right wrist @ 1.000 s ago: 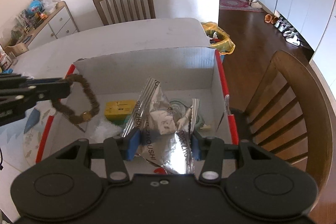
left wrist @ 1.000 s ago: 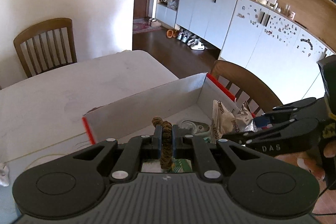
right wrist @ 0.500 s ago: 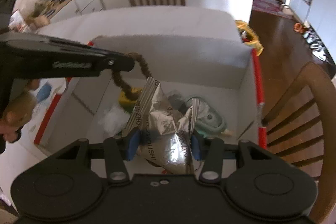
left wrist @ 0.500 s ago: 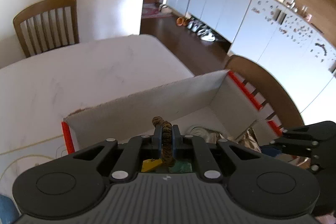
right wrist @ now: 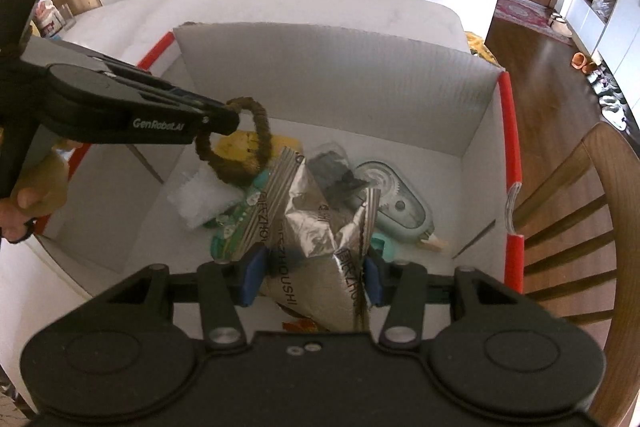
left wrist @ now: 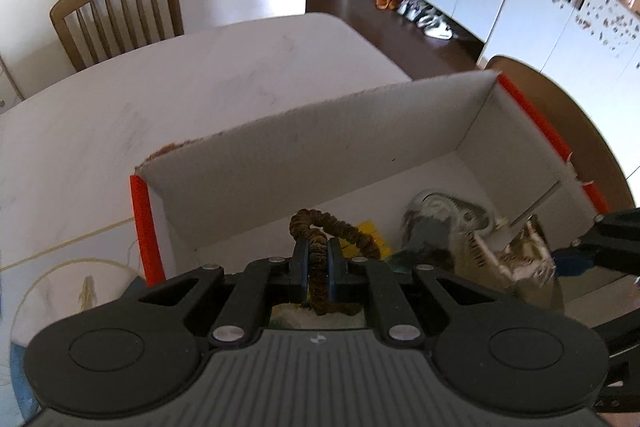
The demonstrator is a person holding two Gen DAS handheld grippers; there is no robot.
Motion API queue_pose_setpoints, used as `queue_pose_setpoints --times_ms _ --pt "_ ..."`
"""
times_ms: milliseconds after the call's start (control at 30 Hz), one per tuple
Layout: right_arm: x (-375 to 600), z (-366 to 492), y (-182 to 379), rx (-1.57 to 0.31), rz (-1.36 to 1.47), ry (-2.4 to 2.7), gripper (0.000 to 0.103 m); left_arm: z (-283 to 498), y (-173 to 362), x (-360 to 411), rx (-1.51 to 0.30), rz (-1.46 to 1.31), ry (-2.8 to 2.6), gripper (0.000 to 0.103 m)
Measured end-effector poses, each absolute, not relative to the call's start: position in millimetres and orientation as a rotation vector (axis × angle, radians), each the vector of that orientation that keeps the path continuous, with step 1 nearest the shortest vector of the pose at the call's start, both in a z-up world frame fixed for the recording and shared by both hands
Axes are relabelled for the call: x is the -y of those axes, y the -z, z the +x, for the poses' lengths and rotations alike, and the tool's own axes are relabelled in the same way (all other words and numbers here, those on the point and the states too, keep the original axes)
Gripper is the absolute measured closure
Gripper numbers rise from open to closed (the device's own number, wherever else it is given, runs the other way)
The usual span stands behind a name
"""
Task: Organize objects
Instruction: 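Carry the silver snack bag with the right tool while the left tool carries the bracelet into the box, then open the right tool to drop the snack bag while the left tool releases the bracelet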
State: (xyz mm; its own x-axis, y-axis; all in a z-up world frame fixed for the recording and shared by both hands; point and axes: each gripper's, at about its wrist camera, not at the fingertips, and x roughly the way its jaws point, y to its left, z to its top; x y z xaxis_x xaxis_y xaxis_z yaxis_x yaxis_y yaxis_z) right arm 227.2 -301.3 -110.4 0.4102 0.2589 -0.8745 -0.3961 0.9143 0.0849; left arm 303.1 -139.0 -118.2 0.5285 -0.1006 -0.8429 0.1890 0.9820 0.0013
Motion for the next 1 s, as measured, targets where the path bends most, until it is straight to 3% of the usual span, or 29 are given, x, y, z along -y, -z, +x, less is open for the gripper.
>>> queue_pose_setpoints --times_ms 400,533,1000 --pt "304.7 234.3 120.0 -1.081 -0.144 -0.41 0.053 306.7 125.2 148.4 -1.026 0.143 0.105 0.094" --pt "306.6 234.0 118.7 -1.077 -0.144 -0.413 0.044 307.0 125.4 147.1 -1.033 0.136 0.09 0.094" --pt "310.9 225.7 100.5 -1.038 -0.128 -0.43 0.04 294.6 114.3 145.8 -1.01 0.128 0.077 0.088"
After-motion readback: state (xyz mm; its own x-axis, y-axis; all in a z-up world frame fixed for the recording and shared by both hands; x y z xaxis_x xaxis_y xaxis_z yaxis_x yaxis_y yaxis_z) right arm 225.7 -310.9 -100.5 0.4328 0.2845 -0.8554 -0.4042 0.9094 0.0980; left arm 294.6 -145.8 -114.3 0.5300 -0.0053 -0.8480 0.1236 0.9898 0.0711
